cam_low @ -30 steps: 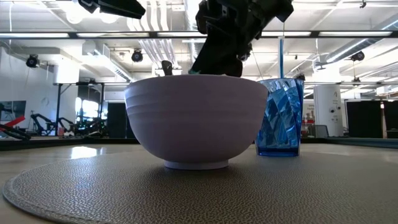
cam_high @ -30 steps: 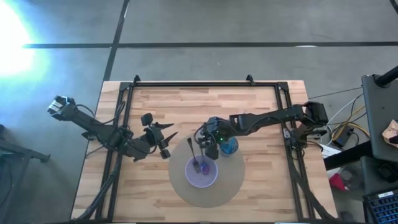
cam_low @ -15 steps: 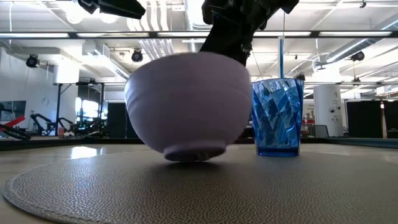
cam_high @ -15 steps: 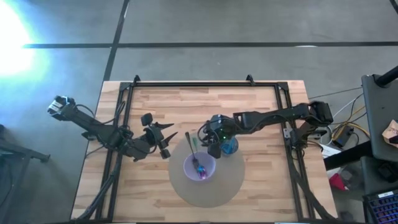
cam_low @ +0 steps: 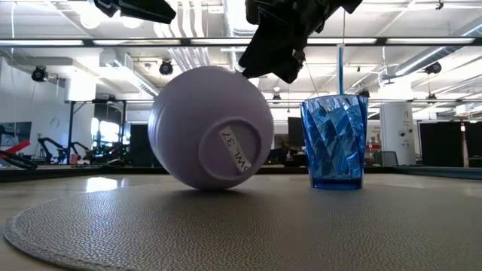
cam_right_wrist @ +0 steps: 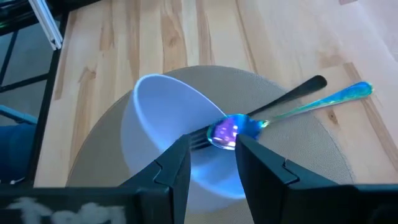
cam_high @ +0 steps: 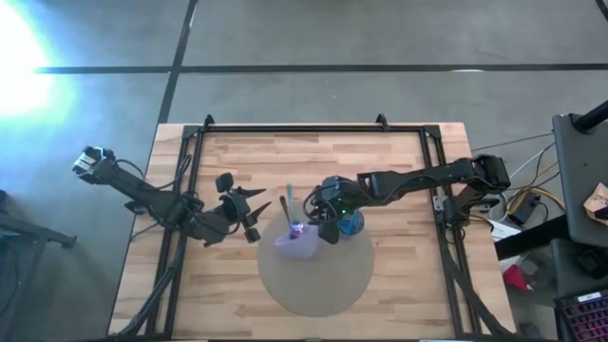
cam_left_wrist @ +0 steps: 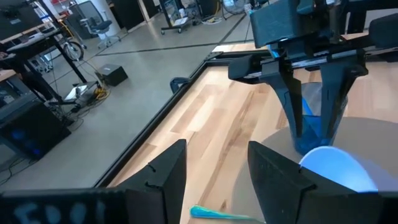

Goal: Pick & Place Utensil
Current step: Adjust the bowl on the mat

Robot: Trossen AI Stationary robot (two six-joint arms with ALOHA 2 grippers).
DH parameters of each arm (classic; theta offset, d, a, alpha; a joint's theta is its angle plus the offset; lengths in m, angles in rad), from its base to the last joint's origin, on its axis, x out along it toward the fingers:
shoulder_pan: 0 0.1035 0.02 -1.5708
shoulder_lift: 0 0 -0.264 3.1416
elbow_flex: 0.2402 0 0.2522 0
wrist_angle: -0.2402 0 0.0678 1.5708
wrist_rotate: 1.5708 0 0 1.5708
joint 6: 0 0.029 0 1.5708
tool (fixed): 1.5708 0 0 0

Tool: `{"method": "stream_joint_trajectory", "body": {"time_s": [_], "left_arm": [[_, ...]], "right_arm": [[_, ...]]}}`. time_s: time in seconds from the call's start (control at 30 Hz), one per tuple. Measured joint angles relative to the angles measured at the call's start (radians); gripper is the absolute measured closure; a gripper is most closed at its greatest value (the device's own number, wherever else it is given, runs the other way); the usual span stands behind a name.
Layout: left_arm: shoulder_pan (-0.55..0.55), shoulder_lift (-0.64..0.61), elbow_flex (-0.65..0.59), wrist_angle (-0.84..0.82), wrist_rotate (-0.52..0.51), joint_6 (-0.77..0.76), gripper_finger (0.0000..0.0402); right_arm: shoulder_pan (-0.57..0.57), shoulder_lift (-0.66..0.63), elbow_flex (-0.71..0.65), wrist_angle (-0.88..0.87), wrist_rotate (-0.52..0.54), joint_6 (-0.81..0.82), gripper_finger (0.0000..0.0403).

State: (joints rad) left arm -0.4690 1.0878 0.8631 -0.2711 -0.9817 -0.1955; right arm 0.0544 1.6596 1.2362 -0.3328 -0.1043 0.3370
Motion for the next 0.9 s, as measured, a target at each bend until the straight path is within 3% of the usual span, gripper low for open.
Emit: {"method": "stream_joint_trajectory", "body": {"time_s": [0.57,0.9], "left_arm": [[0.000,0.000,0.000,-0.078,0.050,-0.089,0.0236],[0.000,0.000,0.000,-0.084,0.057,-0.103,0.0236]], "right_arm": [[0.014,0.000,0.000,0.003,-0.015,-0.033,0.0280],[0.059,-0.002,0.000,0.037,-0.115,-0.153,0.0280]]}}
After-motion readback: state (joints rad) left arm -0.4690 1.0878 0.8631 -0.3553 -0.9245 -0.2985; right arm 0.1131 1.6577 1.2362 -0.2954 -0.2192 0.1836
